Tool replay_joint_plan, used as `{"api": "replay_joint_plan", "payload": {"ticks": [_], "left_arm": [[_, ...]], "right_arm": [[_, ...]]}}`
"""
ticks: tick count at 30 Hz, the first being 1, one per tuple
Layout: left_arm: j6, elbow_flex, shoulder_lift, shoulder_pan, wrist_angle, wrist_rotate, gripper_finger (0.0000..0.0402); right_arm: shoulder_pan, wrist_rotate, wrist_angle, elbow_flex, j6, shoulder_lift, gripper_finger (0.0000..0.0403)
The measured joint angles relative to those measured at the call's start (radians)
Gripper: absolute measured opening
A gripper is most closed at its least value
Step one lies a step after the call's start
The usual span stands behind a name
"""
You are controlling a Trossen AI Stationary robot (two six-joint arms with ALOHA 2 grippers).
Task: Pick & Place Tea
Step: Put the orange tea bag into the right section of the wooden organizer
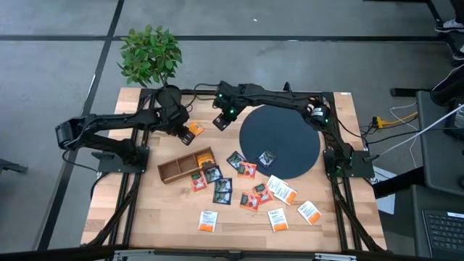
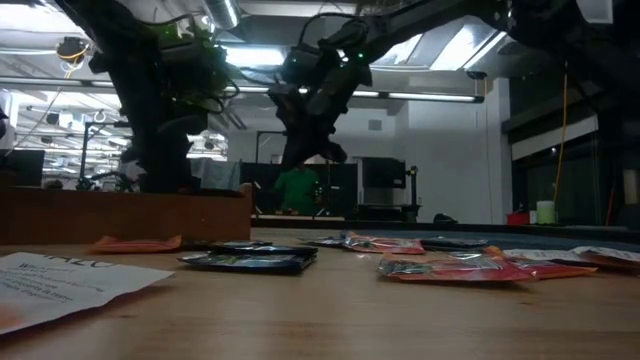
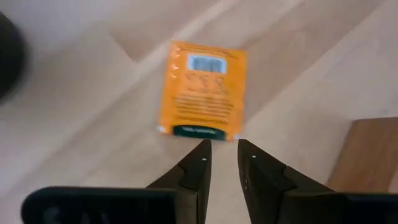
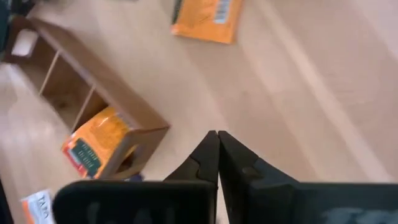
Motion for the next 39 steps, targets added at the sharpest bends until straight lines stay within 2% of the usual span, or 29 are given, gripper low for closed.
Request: {"api": "replay_joint_plan", "payload": {"ticks": [3, 8, 13, 15, 19, 23, 36, 39], "left_arm": [[-0.072, -0.075, 0.004, 0.0, 0.094, 0.057, 0.0075], [-0.184, -0.2, -0.025, 0.003, 0.229, 0.051, 0.0075], [-0.301, -0.27, -0.052, 0.003, 0.385, 0.077, 0.0075], [-0.358, -0.289, -0.054, 0.003, 0.429, 0.081, 0.0075], [-0.418, -0.297, -0.054, 0.003, 0.431, 0.071, 0.0075], [-0.47, -0.297, -0.054, 0.003, 0.433, 0.027, 0.0075], [-0.725, -0.297, -0.053, 0.003, 0.426, -0.053, 0.0075], [-0.765, -0.296, -0.053, 0.003, 0.421, -0.043, 0.0075]], "right_arm": [[-0.012, 0.036, 0.009, 0.0, 0.0, 0.0, 0.0012], [-0.012, 0.118, 0.059, 0.0, -0.003, 0.0, 0.0012], [-0.017, 0.111, 0.134, -0.03, -0.007, -0.001, 0.0012], [-0.028, 0.065, 0.16, -0.057, 0.0, -0.001, 0.0012], [-0.045, 0.044, 0.278, -0.113, 0.021, -0.001, 0.0012], [-0.044, 0.055, 0.353, -0.132, -0.027, 0.0, 0.0012], [-0.044, 0.06, 0.39, -0.134, -0.263, 0.043, 0.0012], [-0.042, 0.043, 0.406, -0.134, -0.271, 0.052, 0.0012]]}}
